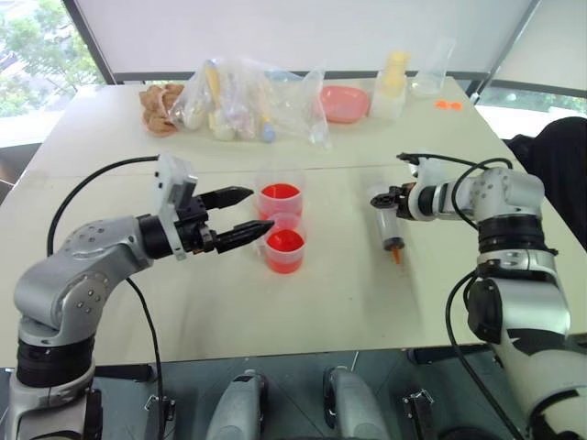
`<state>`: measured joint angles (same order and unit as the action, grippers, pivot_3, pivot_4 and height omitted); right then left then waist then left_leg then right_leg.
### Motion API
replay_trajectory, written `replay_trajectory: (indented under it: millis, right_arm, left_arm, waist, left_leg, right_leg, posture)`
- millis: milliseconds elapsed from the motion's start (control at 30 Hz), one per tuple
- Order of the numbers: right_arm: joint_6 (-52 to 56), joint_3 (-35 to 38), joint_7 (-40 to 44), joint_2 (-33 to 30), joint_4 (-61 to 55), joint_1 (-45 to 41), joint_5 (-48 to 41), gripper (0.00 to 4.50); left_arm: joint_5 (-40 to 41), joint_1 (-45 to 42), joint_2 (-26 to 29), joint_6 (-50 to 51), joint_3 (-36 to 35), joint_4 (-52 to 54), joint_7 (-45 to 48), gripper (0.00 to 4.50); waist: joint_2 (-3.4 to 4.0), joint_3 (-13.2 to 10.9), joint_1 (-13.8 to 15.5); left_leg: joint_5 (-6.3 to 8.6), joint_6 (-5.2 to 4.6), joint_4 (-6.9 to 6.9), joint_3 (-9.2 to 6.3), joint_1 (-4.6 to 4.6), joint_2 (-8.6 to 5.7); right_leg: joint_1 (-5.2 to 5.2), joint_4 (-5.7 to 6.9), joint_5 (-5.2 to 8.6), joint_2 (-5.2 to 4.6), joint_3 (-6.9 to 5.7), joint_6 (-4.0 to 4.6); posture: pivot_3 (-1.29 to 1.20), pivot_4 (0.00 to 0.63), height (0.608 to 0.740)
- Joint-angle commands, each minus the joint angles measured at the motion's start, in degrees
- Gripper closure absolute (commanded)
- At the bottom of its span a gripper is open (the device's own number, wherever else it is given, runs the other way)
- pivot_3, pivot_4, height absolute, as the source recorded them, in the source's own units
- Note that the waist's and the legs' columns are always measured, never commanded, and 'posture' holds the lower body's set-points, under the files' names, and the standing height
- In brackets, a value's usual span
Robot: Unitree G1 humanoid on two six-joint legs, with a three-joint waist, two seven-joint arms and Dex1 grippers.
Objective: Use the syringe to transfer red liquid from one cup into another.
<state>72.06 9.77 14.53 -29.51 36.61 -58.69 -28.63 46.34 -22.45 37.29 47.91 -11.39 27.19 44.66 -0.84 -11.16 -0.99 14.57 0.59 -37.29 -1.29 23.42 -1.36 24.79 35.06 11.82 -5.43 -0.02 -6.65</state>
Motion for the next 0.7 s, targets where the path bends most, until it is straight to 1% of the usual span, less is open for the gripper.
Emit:
replay_trajectory:
  millis: [33,67,100,133,233,367,467,533,567,633,700]
  right_arm:
    - [-1.0,1.2,1.0,0.1,-1.4,-0.6,1.0,1.28]
    - [-0.9,1.4,1.0,0.1,-1.8,-0.4,1.1,0.83]
    - [-0.9,1.4,1.1,0.2,-2.2,-0.1,1.3,0.28]
    - [-0.6,1.4,1.3,0.2,-2.9,0.2,1.4,0.06]
    - [0.2,1.0,2.4,-0.6,-5.8,1.1,1.5,0.06]
    - [2.7,0.1,7.4,-3.3,-15.3,3.6,-0.7,0.06]
    - [6.8,-0.1,15.4,-7.4,-26.2,7.5,-6.6,0.06]
    - [7.6,1.0,19.6,-9.6,-30.4,10.0,-9.6,0.06]
    - [5.7,4.5,23.0,-11.2,-33.0,12.6,-12.0,0.06]
    - [0.9,8.9,28.9,-13.9,-38.1,18.0,-14.7,0.06]
    - [-6.9,11.0,34.2,-16.8,-43.8,25.9,-13.9,0.06]
  left_arm:
    - [0.4,-0.1,0.9,-1.2,0.4,1.4,0.2,0.44]
    - [0.3,-0.1,1.0,-1.2,0.5,1.3,0.3,0.44]
    - [0.3,-0.1,1.2,-1.3,0.6,1.1,0.4,0.44]
    - [0.2,0.0,1.4,-1.4,0.7,1.0,0.5,0.44]
    - [0.3,0.0,1.8,-1.4,0.6,0.7,0.7,0.44]
    - [0.4,0.9,2.8,-1.2,-0.5,-0.5,0.9,0.44]
    - [0.3,1.9,3.8,-1.1,-1.3,-1.7,0.9,0.44]
    - [0.8,2.5,4.3,-0.9,-1.6,-2.1,1.0,0.44]
    - [0.2,3.4,4.7,-1.3,-2.1,-2.9,1.2,0.44]
    - [-0.3,4.8,5.2,-1.9,-3.2,-4.2,1.5,0.44]
    - [-1.0,6.2,5.9,-3.0,-4.5,-4.9,1.4,0.44]
  waist:
    - [0.0,0.0,0.0]
    - [0.0,0.0,0.0]
    - [0.0,0.0,0.0]
    - [-0.01,0.0,0.0]
    - [-0.01,0.0,0.0]
    - [-0.01,0.0,0.2]
    - [0.01,0.0,0.1]
    - [-0.01,0.0,0.1]
    - [-0.02,0.0,0.2]
    - [-0.02,0.0,0.3]
    - [-0.02,0.0,0.5]
  left_leg:
    - [0.0,0.0,0.0,-0.01,0.0,0.0]
    - [0.0,0.0,0.0,-0.01,0.0,0.0]
    - [0.0,0.0,0.0,-0.01,0.0,0.0]
    - [0.0,0.0,0.0,-0.01,0.0,0.0]
    - [0.0,0.0,0.0,-0.02,-0.01,0.0]
    - [0.0,0.0,0.0,-0.03,0.01,0.0]
    - [0.0,0.0,0.01,-0.06,0.0,0.01]
    - [0.0,0.0,0.01,-0.09,0.0,0.02]
    - [0.0,0.0,0.01,-0.1,0.0,0.03]
    - [0.0,0.0,0.0,-0.12,-0.03,0.03]
    - [0.01,-0.01,0.01,-0.15,-0.01,0.03]
  right_leg:
    - [0.0,0.0,0.0,0.01,0.0,0.0]
    - [0.0,0.0,0.0,0.01,0.0,0.0]
    - [0.0,0.0,0.0,0.01,0.0,0.0]
    - [0.0,0.0,0.0,0.01,0.0,0.0]
    - [-0.01,0.0,0.0,0.01,0.0,0.0]
    - [0.0,0.0,0.0,0.01,0.0,0.0]
    - [0.0,-0.01,0.01,0.02,-0.01,-0.01]
    - [-0.01,-0.01,0.02,0.03,-0.03,-0.01]
    - [-0.02,-0.02,0.02,0.04,-0.04,-0.01]
    - [-0.08,-0.05,0.02,0.05,-0.06,-0.01]
    - [-0.11,-0.1,0.04,0.04,-0.09,-0.04]
  posture:
    - [0.0,0.15,0.74]
    - [0.0,0.15,0.74]
    - [0.0,0.15,0.74]
    - [0.0,0.15,0.74]
    - [0.0,0.15,0.74]
    - [0.0,0.15,0.74]
    - [0.0,0.15,0.74]
    - [0.0,0.15,0.74]
    - [0.0,0.15,0.74]
    - [0.0,0.15,0.74]
    - [0.0,0.15,0.74]
